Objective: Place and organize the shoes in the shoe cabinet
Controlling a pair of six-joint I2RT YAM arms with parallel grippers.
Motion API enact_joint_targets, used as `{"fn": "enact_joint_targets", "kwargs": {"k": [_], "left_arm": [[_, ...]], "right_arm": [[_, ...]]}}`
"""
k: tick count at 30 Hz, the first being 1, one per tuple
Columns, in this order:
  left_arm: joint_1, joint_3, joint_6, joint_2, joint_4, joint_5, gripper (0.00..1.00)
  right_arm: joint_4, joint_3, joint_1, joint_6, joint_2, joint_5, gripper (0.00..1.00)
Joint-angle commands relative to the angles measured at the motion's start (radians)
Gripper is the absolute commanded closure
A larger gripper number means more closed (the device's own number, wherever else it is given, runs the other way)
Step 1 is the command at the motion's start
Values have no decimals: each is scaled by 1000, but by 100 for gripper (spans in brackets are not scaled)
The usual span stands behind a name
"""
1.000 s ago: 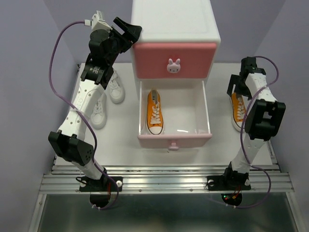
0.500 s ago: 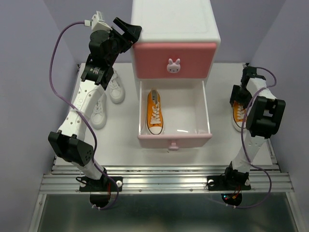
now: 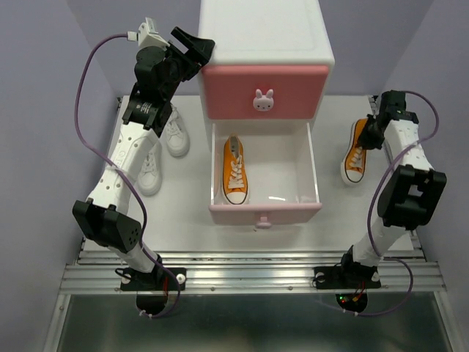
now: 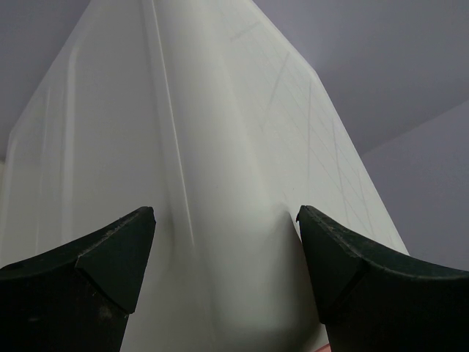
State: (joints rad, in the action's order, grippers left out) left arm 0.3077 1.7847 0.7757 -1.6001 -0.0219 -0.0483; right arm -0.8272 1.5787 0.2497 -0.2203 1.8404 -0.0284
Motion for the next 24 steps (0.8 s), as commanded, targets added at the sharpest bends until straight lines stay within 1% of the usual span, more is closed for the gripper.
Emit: {"fn": "enact_joint_targets", "kwargs": {"k": [1,2,3,5,6,7,11,12,19,22,24], "left_arm": [[-19,-116,-144,-77,-507,19,12],[-18,-116,-142,-78,-509,15,12],[-19,-114,-141,-78,-510,13,12],[-18,-110,-138,-86,-513,7,12],[-19,-107,-136,-86,-516,4,12],[-19,-100,-136,-89,-516,2,12],[-19,-77,-131,-109,-512,-5,12],[-19,-59,-136,-115,-515,-10,12],[-18,-11,-158,-153,-521,-25,12],[-18,-19,-151,-155,-512,-31,12],[-19,-28,-145,-152,-507,-32,12]], "right_arm": [[158,14,3,-154,-298,240,99],[187,24,3,-171,-331,272,99],[206,27,3,-227,-360,344,99],[272,29,3,-269,-435,445,99],[289,26,3,-333,-457,508,99],[322,17,3,-352,-501,537,99],[349,-75,3,-418,-588,659,99],[353,-91,3,-453,-604,711,99],[352,-141,3,-553,-739,812,99],[372,-173,3,-594,-788,850,99],[385,-190,3,-593,-810,870,99]]}}
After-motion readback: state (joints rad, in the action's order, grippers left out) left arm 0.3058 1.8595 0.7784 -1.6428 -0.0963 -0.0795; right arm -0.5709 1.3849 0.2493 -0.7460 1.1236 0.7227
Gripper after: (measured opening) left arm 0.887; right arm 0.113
